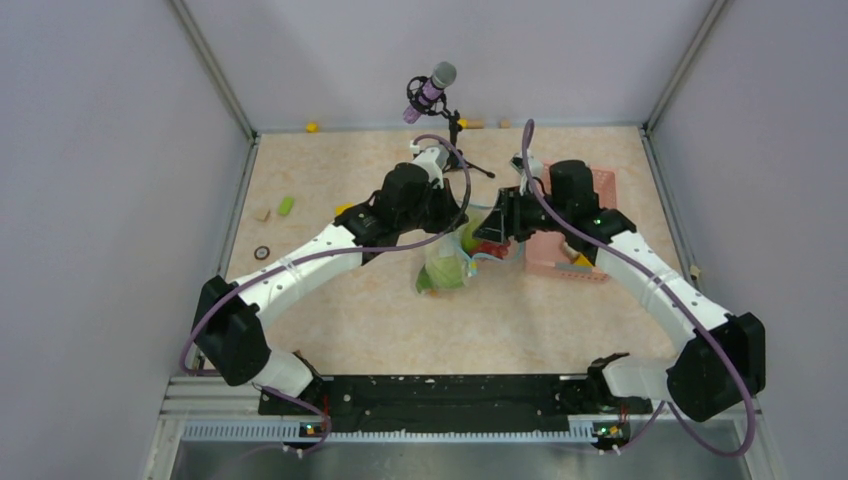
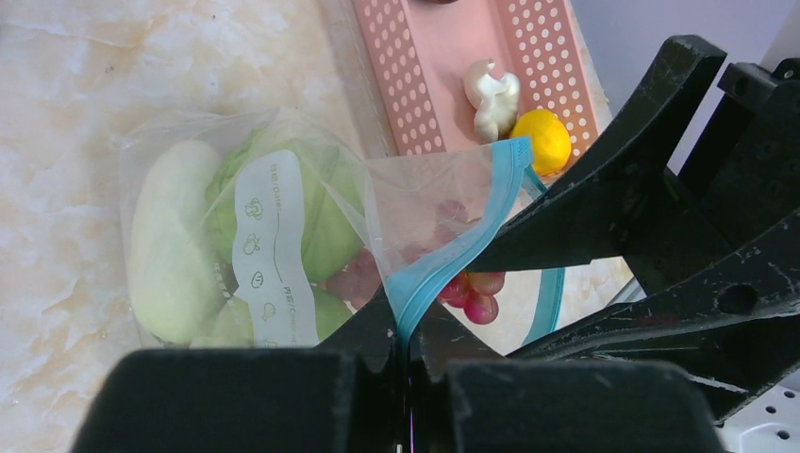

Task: Place the food in the zip-top bag and seal the zipper

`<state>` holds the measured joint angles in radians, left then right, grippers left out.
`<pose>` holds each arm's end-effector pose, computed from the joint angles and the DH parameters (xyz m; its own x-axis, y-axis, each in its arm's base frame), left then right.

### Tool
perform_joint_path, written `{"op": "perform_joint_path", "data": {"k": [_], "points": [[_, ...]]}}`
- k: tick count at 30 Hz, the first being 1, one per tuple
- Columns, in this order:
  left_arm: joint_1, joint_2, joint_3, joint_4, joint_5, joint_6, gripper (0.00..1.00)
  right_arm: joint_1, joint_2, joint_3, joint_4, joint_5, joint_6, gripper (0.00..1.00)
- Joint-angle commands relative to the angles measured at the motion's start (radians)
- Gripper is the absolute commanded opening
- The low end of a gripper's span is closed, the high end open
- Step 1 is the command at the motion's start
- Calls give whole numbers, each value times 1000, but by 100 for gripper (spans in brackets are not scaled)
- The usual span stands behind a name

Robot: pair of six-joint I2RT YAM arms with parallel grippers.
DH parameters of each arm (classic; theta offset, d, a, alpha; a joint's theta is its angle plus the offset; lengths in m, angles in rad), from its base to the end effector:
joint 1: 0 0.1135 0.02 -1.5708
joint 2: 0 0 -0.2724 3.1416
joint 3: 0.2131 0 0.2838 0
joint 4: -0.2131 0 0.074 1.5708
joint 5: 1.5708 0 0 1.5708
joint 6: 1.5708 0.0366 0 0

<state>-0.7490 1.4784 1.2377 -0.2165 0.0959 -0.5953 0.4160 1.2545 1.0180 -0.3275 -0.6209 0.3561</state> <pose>0.2742 -0.2597 0.3282 -0.6830 -0.1271 -0.7192 0.4320 0.7237 -0.5382 0.2719 0.1434 0.3103 -0.7297 -0.0124 -0.6837 -0.5591 0.5864 0.5861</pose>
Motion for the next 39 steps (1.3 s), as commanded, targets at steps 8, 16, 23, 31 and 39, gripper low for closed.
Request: {"op": "perform_joint_path", "data": {"k": [8, 16, 23, 31, 39], "points": [[-1, -78, 4, 103, -26, 15, 0, 8, -165, 25, 54, 166, -50, 64], [-2, -79, 2, 102, -45, 22, 0, 8, -307, -72, 2, 518, -38, 69], [0, -68, 5, 103, -39, 19, 0, 8, -229, -105, -47, 488, -18, 55], [0, -72, 5, 98, -46, 30, 0, 8, -165, -120, -19, 465, 3, 0], [-1, -71, 23, 86, -4, 80, 0, 7, -268, -37, 94, 301, -31, 0]]}}
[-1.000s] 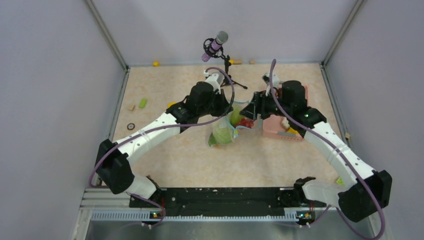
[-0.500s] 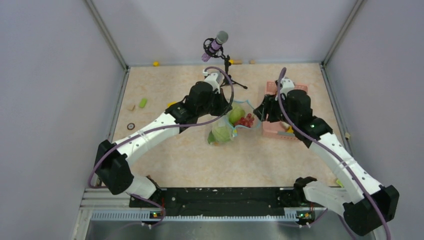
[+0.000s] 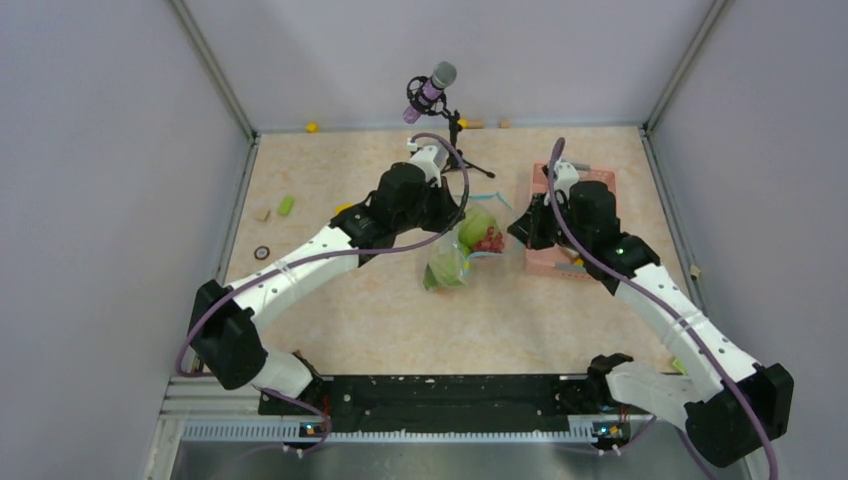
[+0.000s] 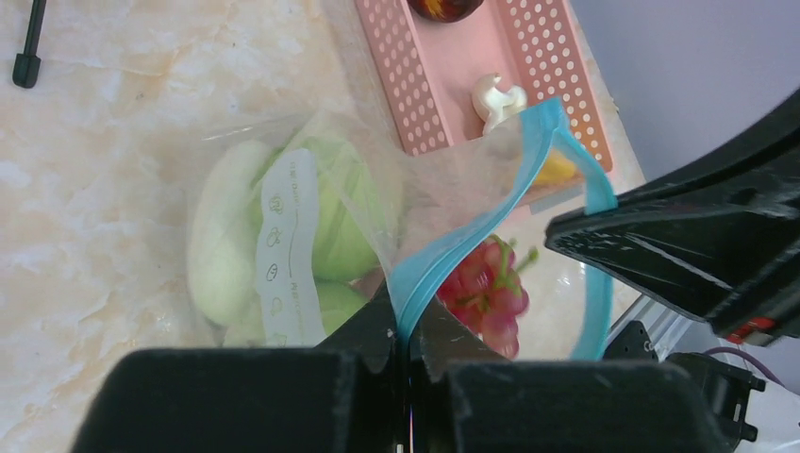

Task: Place the food in the zip-top bag and seal the zipper

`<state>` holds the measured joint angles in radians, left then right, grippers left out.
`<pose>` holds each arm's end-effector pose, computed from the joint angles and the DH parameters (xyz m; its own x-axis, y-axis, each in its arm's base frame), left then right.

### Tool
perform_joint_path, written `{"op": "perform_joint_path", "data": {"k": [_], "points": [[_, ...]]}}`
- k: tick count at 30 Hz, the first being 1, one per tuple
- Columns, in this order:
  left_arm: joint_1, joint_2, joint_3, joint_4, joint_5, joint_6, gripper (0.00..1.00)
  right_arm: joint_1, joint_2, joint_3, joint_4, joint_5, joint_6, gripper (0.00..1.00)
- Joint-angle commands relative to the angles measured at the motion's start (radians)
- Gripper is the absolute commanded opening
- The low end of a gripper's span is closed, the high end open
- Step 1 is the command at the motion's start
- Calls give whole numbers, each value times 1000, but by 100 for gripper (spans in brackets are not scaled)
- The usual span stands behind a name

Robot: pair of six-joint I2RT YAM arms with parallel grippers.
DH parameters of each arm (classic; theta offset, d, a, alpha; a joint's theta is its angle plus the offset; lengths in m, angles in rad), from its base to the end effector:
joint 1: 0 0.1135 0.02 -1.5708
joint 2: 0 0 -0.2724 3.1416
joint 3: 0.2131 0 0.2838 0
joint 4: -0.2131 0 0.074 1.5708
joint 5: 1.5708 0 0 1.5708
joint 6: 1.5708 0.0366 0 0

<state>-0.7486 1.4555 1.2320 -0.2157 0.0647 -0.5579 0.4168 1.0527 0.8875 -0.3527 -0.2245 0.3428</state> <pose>0.2713 -0.2553 0.3341 -0.6466 -0.1204 -0.7533 0.4477 0.7397 -0.5025 0.2380 0.1143 0.3094 -0.6184 0.0846 -0.7813 -0.3861 0.8332 0.3958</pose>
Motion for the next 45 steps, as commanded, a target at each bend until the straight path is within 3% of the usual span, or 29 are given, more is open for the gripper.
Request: {"op": "perform_joint_path", "data": {"k": [1, 8, 15, 22, 33, 37, 42, 45], "points": [[-1, -51, 31, 85, 33, 52, 0, 7, -70, 106, 126, -112, -17, 0], [-2, -69, 49, 52, 34, 102, 0, 7, -16, 212, 110, -133, -25, 0], [-1, -50, 85, -97, -157, 159, 0, 7, 66, 263, 25, -81, -66, 0], [0, -44, 70, -133, -188, 188, 0, 6, 130, 256, -15, -69, -93, 0], [0, -66, 11, -74, -195, 160, 0, 4, 95, 275, 61, 5, -140, 78], [0, -68, 1, -71, -201, 148, 0, 4, 37, 254, 36, 101, -142, 91], [0, -79, -21, -44, -188, 138, 0, 2, -29, 219, 9, 237, -134, 99], [-1, -89, -29, -33, -192, 135, 0, -1, -57, 192, -11, 398, -109, 99]]}}
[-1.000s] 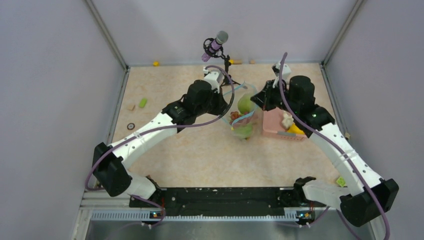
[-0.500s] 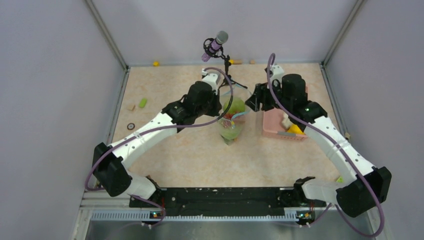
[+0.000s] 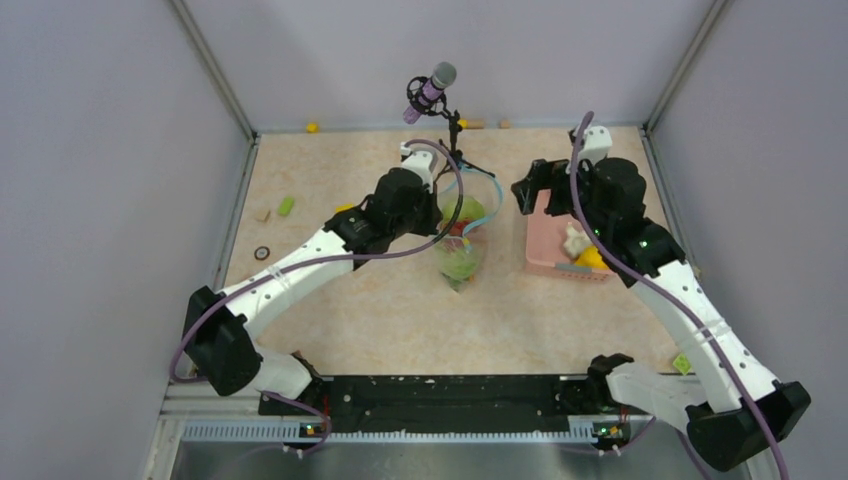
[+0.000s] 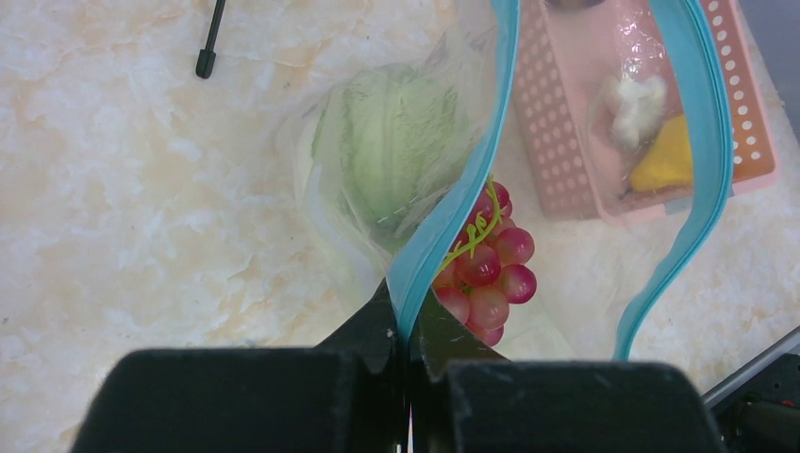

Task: Place the food in the zip-top bag and seal the zipper

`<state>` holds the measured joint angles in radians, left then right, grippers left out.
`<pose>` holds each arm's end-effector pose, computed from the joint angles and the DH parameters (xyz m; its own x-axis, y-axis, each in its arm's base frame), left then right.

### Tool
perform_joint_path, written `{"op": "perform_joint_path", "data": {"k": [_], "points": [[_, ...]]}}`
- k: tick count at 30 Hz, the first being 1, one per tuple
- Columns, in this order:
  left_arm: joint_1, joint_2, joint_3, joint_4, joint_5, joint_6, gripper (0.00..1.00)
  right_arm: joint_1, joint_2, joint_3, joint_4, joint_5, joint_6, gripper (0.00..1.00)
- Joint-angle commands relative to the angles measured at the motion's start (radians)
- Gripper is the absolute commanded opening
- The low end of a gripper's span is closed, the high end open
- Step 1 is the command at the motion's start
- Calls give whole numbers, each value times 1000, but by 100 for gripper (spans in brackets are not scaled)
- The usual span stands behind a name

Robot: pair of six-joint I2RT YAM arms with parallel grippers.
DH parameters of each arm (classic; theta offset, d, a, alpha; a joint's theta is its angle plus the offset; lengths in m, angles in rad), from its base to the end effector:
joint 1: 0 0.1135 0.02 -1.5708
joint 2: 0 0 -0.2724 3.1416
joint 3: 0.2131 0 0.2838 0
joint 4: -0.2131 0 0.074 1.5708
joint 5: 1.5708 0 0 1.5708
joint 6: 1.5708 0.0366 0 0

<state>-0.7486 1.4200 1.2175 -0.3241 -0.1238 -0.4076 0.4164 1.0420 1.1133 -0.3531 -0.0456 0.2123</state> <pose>0.2655 -0.2405 0.3304 -0.5748 -0.0029 -0.8183 0.4023 0.8698 -0.2857 0.2382 0.1072 0.3976 -0.3422 0.0788 -0.9363 -0.3805 0.8995 0.2148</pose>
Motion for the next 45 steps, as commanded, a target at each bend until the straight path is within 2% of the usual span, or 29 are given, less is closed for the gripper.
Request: {"op": "perform_joint_path", "data": {"k": [1, 4, 8, 11, 15, 18, 30, 35, 38, 41, 45], "points": [[0, -57, -18, 82, -2, -16, 0, -3, -49, -45, -18, 278, 27, 99], [0, -62, -23, 85, -1, -17, 0, -54, -23, -70, -67, 413, 78, 99], [0, -63, -25, 87, -3, -20, 0, -173, 67, -108, -95, 350, 105, 99], [-1, -64, -25, 86, 1, -22, 0, -205, 174, -125, -87, 358, 80, 98], [-1, -61, -23, 90, 6, -24, 0, -222, 328, -91, -72, 440, 69, 94], [0, -59, -26, 87, 14, -28, 0, -225, 419, -54, -76, 446, 75, 89], [0, -56, -27, 85, 54, -11, 0, -226, 645, -18, -27, 474, 77, 73], [0, -54, -27, 88, 55, -7, 0, -226, 674, -11, -17, 495, 87, 60], [0, -54, -26, 88, 54, -4, 0, -226, 678, -12, -16, 514, 93, 46], [0, -51, -24, 88, 54, -2, 0, -225, 673, -21, -11, 544, 98, 28], [0, -51, -24, 88, 53, 0, 0, -226, 651, -28, -9, 558, 101, 17]]}}
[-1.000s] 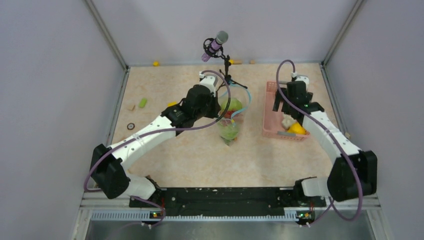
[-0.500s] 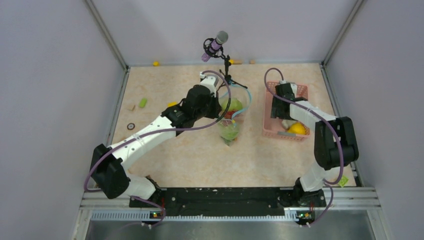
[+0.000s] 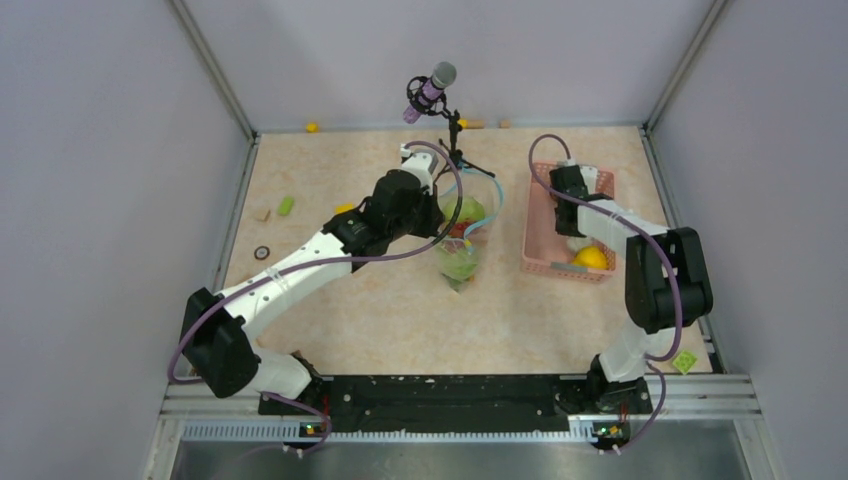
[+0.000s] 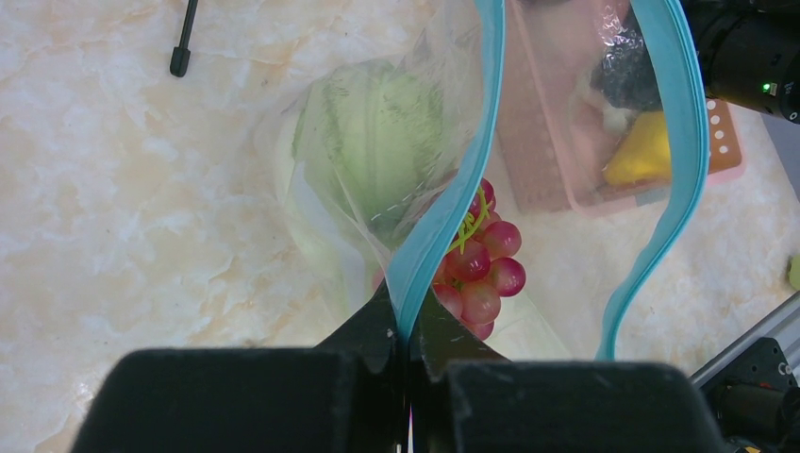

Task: Place the food in the zip-top bag and seal the zipper

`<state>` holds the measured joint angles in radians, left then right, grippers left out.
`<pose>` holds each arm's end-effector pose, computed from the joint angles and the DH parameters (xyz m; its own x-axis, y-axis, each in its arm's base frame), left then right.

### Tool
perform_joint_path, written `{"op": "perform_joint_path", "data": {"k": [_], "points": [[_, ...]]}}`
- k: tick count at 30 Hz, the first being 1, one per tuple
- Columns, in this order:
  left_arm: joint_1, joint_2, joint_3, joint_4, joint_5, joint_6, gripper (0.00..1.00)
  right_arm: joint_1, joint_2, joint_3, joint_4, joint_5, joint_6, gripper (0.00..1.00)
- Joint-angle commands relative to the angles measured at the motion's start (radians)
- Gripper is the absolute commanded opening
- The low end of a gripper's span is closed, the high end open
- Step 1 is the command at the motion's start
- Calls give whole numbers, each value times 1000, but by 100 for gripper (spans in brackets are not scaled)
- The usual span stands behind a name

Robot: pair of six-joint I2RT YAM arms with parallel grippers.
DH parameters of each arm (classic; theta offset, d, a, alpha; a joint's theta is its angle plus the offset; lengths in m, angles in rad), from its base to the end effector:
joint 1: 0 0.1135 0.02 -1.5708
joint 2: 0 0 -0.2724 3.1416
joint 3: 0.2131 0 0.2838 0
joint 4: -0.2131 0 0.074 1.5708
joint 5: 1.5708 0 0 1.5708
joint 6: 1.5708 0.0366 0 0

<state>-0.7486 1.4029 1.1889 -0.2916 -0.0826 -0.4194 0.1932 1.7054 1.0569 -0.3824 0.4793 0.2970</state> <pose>0.2621 -0.2394 0.3283 -0.5788 -0.0162 -0.8153 0.4267 0.8460 -0.3198 0.3650 0.0542 0.1724 -0.7867 0.1107 -0.6073 0.3059 0.9244 -0.2278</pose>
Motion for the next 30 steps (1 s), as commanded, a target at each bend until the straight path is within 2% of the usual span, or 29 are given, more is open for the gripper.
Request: {"op": "perform_joint_path", "data": {"k": [1, 9, 14, 18, 21, 26, 30], "points": [[0, -32, 6, 55, 12, 12, 0, -3, -25, 24, 25, 33, 17, 14], [-1, -32, 5, 52, 12, 13, 0, -3, -210, -37, 99, -10, -14, 3], [0, -35, 3, 52, 12, 13, 0, -2, -430, -112, 209, -185, -32, 0], [0, -35, 1, 54, 18, 10, 0, -3, -657, -182, 351, -397, -18, 0], [0, -36, -4, 58, 21, 7, 0, -3, -758, -212, 479, -619, -7, 1], [0, -42, -16, 63, 28, -1, 0, -3, -775, -175, 619, -972, 59, 2], [-1, -53, -21, 64, 30, -4, 0, 5, -728, -177, 864, -1239, 228, 2]]}}
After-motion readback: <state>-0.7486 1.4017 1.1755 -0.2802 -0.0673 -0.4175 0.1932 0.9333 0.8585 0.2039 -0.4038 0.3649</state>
